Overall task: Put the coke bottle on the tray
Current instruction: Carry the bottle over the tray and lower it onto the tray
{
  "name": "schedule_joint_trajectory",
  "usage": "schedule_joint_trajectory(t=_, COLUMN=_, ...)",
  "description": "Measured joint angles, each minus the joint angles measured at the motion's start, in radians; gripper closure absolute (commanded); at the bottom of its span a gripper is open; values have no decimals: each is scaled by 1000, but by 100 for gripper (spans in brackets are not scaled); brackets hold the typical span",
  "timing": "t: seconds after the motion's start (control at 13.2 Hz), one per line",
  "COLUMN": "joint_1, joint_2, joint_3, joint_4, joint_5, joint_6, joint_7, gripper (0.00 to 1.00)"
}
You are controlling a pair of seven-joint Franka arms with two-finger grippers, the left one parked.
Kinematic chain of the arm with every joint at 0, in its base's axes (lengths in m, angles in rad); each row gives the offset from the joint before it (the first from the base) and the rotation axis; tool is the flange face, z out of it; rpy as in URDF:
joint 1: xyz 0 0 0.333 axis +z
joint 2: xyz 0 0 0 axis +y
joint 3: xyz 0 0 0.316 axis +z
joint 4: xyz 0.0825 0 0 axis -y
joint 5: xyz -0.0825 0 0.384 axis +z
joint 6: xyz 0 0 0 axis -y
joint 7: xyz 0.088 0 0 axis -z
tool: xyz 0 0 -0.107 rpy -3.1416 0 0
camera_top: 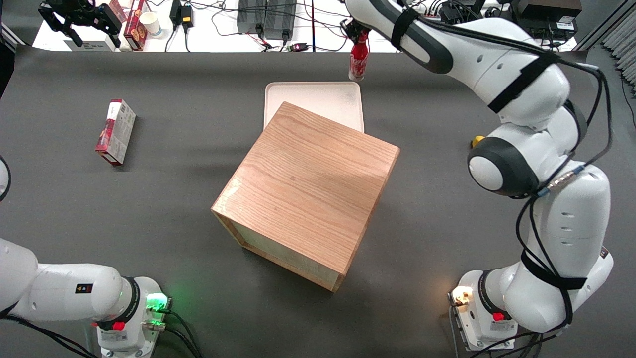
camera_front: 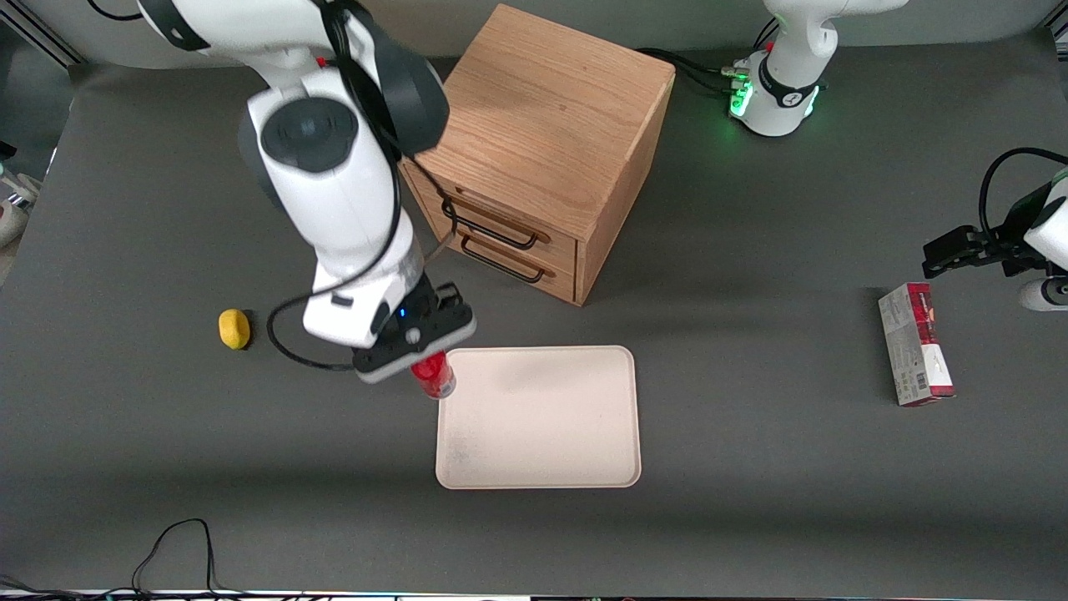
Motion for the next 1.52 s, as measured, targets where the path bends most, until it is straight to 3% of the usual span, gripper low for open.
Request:
schedule_joint_trajectory(t=0.23, joint_1=-65, joint_2=83, joint_3=0, joint_4=-1, joint_5=91, joint_6=107, joint_7=-5, gripper=100)
schedule_joint_trajectory(t=0.76, joint_1=-49, joint_2=214, joint_3=0, joint_4=-3, joint_5=66, joint_6=273, joint_7=-4, gripper=100)
schedule_joint_trajectory(t=1.29, joint_1=-49, joint_2=284, joint_3=-3, joint_4=-2, joint_5=56, joint_6=312, joint_7=-4, gripper=100)
schedule_joint_trajectory(t=1.36, joint_1=-49, joint_2=284, joint_3=-3, joint_4=-2, joint_5=55, joint_6=312, joint_7=-4, gripper=72)
schedule_joint_trajectory(t=1.44, joint_1=-49, joint_2=284, joint_3=-3, joint_4=-2, joint_5=55, joint_6=312, joint_7=-3, gripper=11)
schedule_joint_trajectory(t=1.52, joint_1=-49, joint_2=284, joint_3=-3, joint_4=-2, joint_5=55, joint_6=312, joint_7=-2, gripper=0)
